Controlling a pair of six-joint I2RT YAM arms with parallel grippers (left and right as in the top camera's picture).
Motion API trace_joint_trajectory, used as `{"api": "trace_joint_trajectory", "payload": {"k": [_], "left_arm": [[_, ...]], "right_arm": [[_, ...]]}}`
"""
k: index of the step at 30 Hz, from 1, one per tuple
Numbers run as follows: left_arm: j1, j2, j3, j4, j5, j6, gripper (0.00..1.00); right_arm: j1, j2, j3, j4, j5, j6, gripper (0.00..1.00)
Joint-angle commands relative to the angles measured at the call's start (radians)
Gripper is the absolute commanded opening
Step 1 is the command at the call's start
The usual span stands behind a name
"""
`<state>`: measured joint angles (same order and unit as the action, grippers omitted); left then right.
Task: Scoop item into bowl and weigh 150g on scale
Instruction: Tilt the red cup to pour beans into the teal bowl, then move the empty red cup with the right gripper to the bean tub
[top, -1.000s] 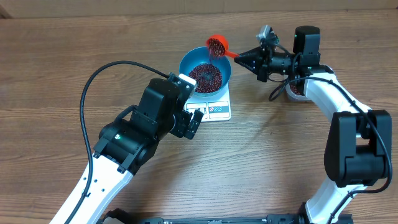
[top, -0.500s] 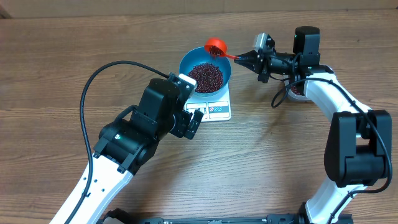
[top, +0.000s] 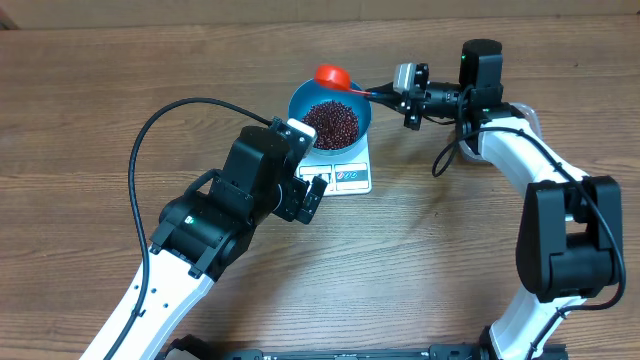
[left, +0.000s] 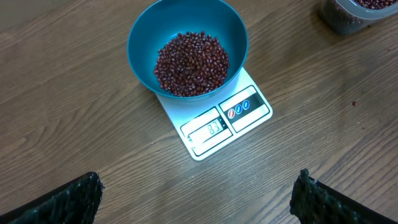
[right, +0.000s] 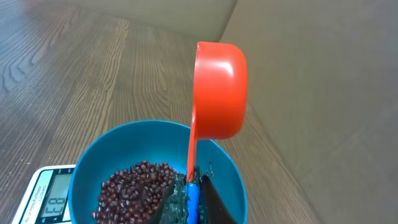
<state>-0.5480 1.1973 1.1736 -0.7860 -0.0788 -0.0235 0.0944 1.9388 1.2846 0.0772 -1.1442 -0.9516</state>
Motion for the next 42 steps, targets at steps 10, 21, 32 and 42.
{"api": "trace_joint_trajectory", "payload": {"k": [10, 21, 32, 42], "left_arm": [[0.005, 0.005, 0.002, 0.0, 0.002, -0.01, 1.0], [0.005, 0.005, 0.002, 0.0, 0.002, -0.01, 1.0], [0.005, 0.005, 0.002, 0.0, 0.002, -0.01, 1.0], [0.005, 0.005, 0.002, 0.0, 0.002, -0.01, 0.99]], "right_arm": [[0.002, 0.001, 0.02, 0.075, -0.006, 0.14, 0.04], [-0.061, -0.113, 0.064, 0.251, 0.154, 0.954, 0.04], [-0.17, -0.257, 0.31, -0.466, 0.717, 0.967, 0.04], [-0.18, -0.267, 0.409, -0.949, 1.196, 0.751, 0.04]]}}
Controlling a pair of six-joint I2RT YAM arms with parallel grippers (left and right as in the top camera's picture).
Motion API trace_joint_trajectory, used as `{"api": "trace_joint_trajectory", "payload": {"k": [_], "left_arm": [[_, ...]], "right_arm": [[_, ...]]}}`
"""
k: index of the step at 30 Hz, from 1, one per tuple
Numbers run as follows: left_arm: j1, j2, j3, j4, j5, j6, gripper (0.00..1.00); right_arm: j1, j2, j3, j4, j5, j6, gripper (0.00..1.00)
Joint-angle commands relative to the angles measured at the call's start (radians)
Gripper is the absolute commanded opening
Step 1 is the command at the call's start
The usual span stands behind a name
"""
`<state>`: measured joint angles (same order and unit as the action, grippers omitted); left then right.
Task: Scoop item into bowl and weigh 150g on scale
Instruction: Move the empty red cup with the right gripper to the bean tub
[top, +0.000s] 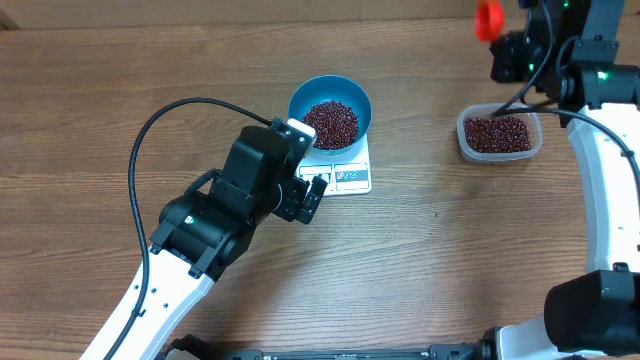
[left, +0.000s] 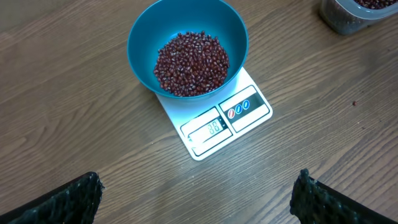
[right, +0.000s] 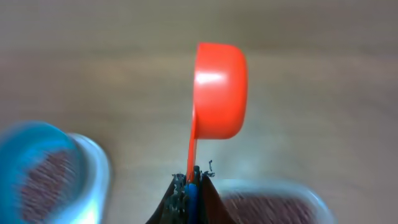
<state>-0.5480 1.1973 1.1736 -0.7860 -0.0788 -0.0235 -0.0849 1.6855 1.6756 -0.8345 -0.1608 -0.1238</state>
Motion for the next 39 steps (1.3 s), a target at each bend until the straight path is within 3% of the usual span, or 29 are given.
{"api": "trace_joint_trajectory", "payload": {"k": [1, 8, 24, 39], "left_arm": [[0.005, 0.005, 0.002, 0.0, 0.002, -0.01, 1.0], [0.005, 0.005, 0.002, 0.0, 0.002, -0.01, 1.0], [0.005, 0.005, 0.002, 0.0, 0.002, -0.01, 1.0], [0.005, 0.005, 0.002, 0.0, 0.002, -0.01, 1.0]], "right_arm": [[-0.001, -0.013, 0.018, -0.076, 0.249, -0.092, 0.04], [-0.001, -0.004, 0.016, -0.247, 0.328, -0.121, 0.04], [0.0, 0.105, -0.015, -0.39, 0.388, -0.12, 0.04], [-0.001, 0.112, -0.074, -0.362, 0.467, -0.12, 0.04]]}}
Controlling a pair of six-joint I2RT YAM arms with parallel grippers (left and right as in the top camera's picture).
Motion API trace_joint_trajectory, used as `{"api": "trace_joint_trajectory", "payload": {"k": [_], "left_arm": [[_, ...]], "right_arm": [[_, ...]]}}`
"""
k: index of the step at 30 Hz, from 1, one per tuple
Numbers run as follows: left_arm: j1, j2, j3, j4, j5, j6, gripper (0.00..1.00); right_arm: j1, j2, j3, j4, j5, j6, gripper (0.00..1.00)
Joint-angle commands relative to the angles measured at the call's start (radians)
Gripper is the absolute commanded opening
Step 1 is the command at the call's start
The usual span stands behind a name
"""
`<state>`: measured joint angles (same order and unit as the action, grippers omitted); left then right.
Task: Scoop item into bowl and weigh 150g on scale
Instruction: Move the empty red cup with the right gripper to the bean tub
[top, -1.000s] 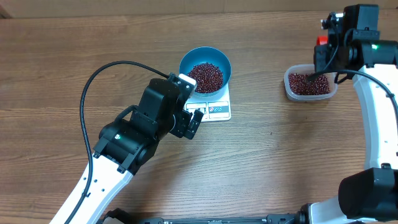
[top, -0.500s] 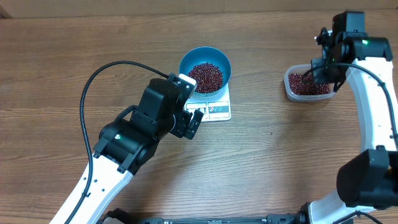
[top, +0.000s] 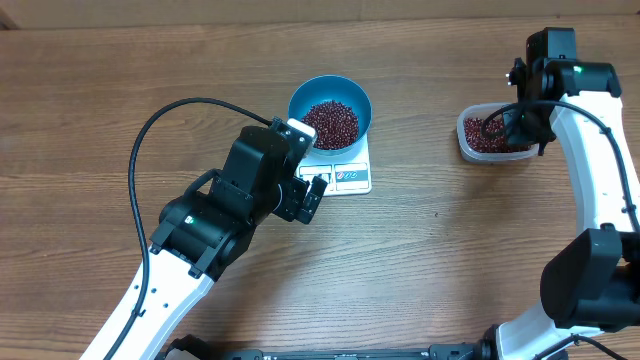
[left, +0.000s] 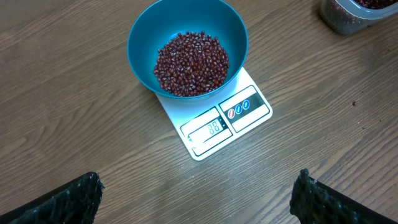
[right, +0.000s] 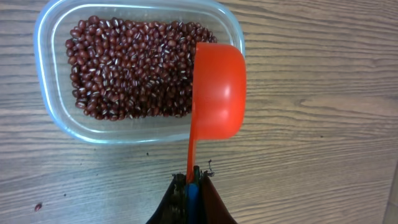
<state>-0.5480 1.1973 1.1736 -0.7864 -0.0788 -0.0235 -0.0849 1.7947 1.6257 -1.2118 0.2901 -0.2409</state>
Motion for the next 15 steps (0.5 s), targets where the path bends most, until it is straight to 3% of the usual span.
{"api": "trace_joint_trajectory", "payload": {"k": [1, 15], "left_arm": [[0.005, 0.005, 0.002, 0.001, 0.002, -0.01, 1.0], [0.005, 0.005, 0.002, 0.001, 0.002, -0.01, 1.0]], "right_arm": [[0.0, 0.003, -0.039, 0.027, 0.016, -0.003, 0.04], [-0.001, 0.003, -0.154, 0.111, -0.023, -0.003, 0.04]]}}
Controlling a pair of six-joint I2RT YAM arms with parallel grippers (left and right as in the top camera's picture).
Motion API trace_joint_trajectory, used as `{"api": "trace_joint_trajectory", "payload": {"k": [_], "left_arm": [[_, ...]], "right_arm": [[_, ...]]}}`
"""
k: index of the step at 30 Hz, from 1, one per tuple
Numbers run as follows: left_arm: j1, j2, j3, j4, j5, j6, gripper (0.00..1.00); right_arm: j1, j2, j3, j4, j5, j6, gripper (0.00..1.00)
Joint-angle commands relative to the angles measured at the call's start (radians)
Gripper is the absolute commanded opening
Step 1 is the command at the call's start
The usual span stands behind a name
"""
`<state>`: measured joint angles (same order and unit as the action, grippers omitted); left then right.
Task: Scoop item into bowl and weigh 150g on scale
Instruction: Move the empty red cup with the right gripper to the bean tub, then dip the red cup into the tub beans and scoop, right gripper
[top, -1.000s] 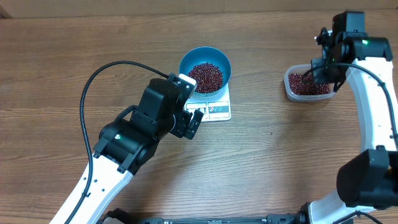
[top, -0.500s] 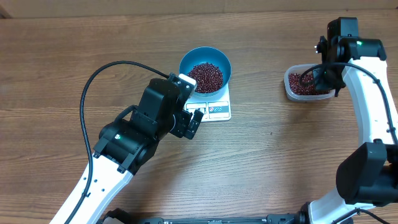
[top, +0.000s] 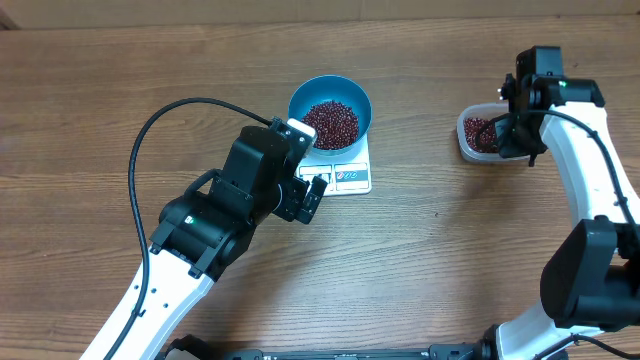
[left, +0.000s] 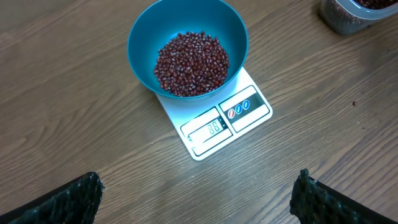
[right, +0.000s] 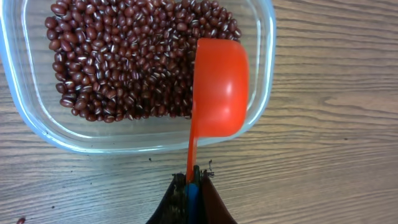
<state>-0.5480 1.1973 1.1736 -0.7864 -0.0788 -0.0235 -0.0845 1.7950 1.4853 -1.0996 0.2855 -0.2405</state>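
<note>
A blue bowl of red beans stands on the white scale, whose display shows digits. My left gripper hangs open over the table in front of the scale, holding nothing. A clear container of red beans sits at the far right. My right gripper is shut on the handle of an orange scoop, whose cup is seen from behind, lying over the container's right end.
The wooden table stretches around the scale. A black cable loops from the left arm. A stray bean lies on the wood right of the scale.
My right gripper has come lower and closer to the container, which looks bigger in the right wrist view. The scoop's cup now lies further inside the container's right end. The left arm stayed put.
At first my right gripper held the scoop over the blue bowl on the scale. Then the scoop was high at the far right, away from the bowl. After that it was over the bean container, and now it sits lower at the container's right end.
</note>
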Motion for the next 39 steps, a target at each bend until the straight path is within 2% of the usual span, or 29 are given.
{"api": "trace_joint_trajectory", "payload": {"k": [1, 12, 25, 39], "left_arm": [[0.005, 0.005, 0.002, 0.001, 0.002, -0.01, 1.0], [0.005, 0.005, 0.002, 0.001, 0.002, -0.01, 1.0], [0.005, 0.005, 0.002, 0.001, 0.002, -0.01, 1.0], [0.005, 0.005, 0.002, 0.001, 0.002, -0.01, 1.0]], "right_arm": [[-0.001, 0.003, -0.016, 0.003, -0.026, -0.003, 0.04], [-0.001, 0.003, -0.117, 0.093, -0.062, -0.004, 0.04], [-0.001, 0.003, -0.123, 0.13, -0.401, -0.003, 0.04], [-0.013, 0.003, -0.123, 0.153, -0.584, 0.004, 0.04]]}}
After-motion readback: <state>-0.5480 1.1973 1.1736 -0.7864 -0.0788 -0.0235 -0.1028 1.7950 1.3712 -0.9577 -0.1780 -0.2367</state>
